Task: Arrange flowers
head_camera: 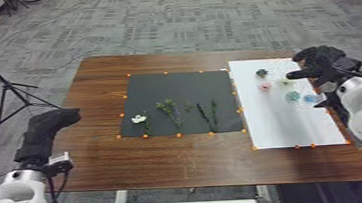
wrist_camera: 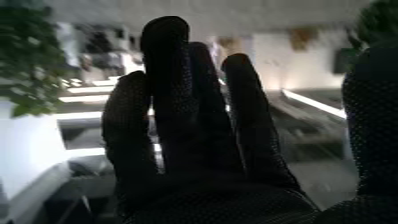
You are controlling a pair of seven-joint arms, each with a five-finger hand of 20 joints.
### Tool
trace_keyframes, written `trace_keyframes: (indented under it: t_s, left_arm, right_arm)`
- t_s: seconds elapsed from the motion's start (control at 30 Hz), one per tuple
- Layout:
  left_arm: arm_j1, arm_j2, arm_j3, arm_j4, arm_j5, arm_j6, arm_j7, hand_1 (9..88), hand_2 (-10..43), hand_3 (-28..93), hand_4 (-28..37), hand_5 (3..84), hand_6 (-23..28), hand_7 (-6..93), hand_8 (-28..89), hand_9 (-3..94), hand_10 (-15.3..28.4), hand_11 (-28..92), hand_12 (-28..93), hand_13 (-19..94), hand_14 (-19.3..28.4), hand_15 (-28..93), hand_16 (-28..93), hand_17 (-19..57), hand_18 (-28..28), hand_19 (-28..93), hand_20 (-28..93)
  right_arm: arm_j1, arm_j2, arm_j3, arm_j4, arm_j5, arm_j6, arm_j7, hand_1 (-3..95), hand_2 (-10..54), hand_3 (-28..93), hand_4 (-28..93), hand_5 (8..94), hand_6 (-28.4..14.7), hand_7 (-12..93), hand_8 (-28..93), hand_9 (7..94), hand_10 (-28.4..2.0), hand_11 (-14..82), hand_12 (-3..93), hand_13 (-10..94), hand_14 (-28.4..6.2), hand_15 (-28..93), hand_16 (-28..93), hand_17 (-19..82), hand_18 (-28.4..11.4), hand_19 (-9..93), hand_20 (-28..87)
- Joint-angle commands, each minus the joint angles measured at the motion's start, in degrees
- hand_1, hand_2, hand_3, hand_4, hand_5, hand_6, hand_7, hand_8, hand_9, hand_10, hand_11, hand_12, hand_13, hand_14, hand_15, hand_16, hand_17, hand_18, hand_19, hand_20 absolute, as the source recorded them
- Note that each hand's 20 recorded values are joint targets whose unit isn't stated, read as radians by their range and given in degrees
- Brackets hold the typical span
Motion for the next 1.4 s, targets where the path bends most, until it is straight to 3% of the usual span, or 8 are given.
trace_keyframes:
  t_s: [0.03,0.17,0.57,0.8,0.83,0.97,1.2,1.4]
  left_arm:
    - [2.1,-1.82,-0.28,-1.53,2.38,-0.15,-0.02,24.7,-3.6,70,-23.5,60.1,-1.0,23.3,-9,56.7,14.3,24,16,45,17.8,28,3,2.9,15.8,23,24]
    - [2.2,-2.19,-0.18,-1.88,4.31,-0.77,-0.48,24.7,-3.5,70,-23.5,60.1,-1.0,23.3,-9,56.8,14.3,24,16,45,17.7,28,3,3.0,15.8,23,24]
    - [3.8,-3.20,-0.13,-2.66,4.30,-1.19,-0.50,24.5,-3.5,70,-23.6,60.2,-1.1,23.4,-9,56.7,14.3,24,16,45,17.7,28,3,3.1,15.8,23,24]
    - [3.7,-3.45,0.03,-2.75,4.19,-1.29,-0.28,24.6,-3.5,70,-23.6,60.2,-1.0,23.4,-9,56.9,14.3,24,16,45,17.7,28,3,3.1,15.8,22,24]
    - [3.9,-3.62,-0.14,-2.90,4.25,-1.24,-0.38,24.5,-3.5,70,-23.6,60.2,-1.0,23.5,-9,56.9,14.3,24,16,45,17.8,28,3,3.1,15.8,22,24]
    - [3.1,-3.32,0.04,-2.64,4.30,-1.40,-0.47,24.6,-3.5,70,-23.6,60.2,-1.0,23.5,-9,57.0,14.2,24,16,45,17.7,28,3,3.1,15.8,22,24]
    - [4.2,-1.86,-2.08,-3.09,3.72,-0.83,-0.58,24.7,-3.3,70,-23.8,60.2,-1.0,23.5,-9,57.0,14.2,24,16,45,17.7,28,3,3.1,15.8,22,24]
    - [3.8,-0.30,-3.11,-2.81,3.44,-0.63,-0.89,24.6,-3.3,70,-23.7,60.3,-1.0,23.5,-9,57.0,14.3,24,16,45,17.7,28,3,3.2,15.8,23,24]
  right_arm:
    - [-1.1,-2.7,-3.1,5.2,-5.1,4.4,-1.4,29.2,-9.5,67,-19,53.2,-2.0,15,-6,62.0,-16.3,14.1,21.5,66,-14.9,46,31,31,-23.2,73,54]
    - [-0.2,-4.4,-3.9,8.9,-5.3,4.9,-1.1,29.4,-9.5,67,-19,54.2,-1.7,16,-7,63.3,-15.8,15.3,21.3,67,-14.3,48,31,32,-23.1,75,55]
    - [-0.3,-7.7,-4.7,13.5,-8.8,5.7,-2.4,30.3,-9.5,69,-19,54.6,-1.3,17,-7,63.7,-15.3,16.0,21.3,70,-13.3,49,31,34,-22.8,76,56]
    - [0.5,-8.3,-10.1,16.5,-9.6,15.5,-1.7,43.4,-9.5,69,-20,60.4,1.7,22,-9,70.3,-13.4,19.2,21.2,75,-9.9,52,32,39,-20.8,81,56]
    - [1.1,-8.5,-11.0,17.2,-10.0,16.6,-2.3,46.0,-9.5,68,-22,61.7,2.1,23,-3,72.0,-13.1,19.8,21.1,76,-9.3,52,32,40,-20.7,82,55]
    - [2.5,-7.5,-13.7,18.0,-8.7,22.4,-2.9,57.3,-9.5,59,-21,69.5,2.3,25,6,81.5,-10.8,10.7,33.0,80,-7.4,54,34,44,-19.6,86,54]
    - [10.7,-2.1,-19.2,9.2,-0.6,25.6,-0.5,60.3,-9.5,59,-20,77.8,2.4,24,6,90.1,-7.8,7.2,38.2,87,-3.8,55,36,51,-17.1,92,52]
    - [28.9,1.2,-32.6,3.0,6.0,15.7,-2.3,59.9,-9.5,59,-20,78.8,2.3,23,6,91.1,-7.9,6.6,38.4,88,-3.0,55,36,52,-16.5,93,51]
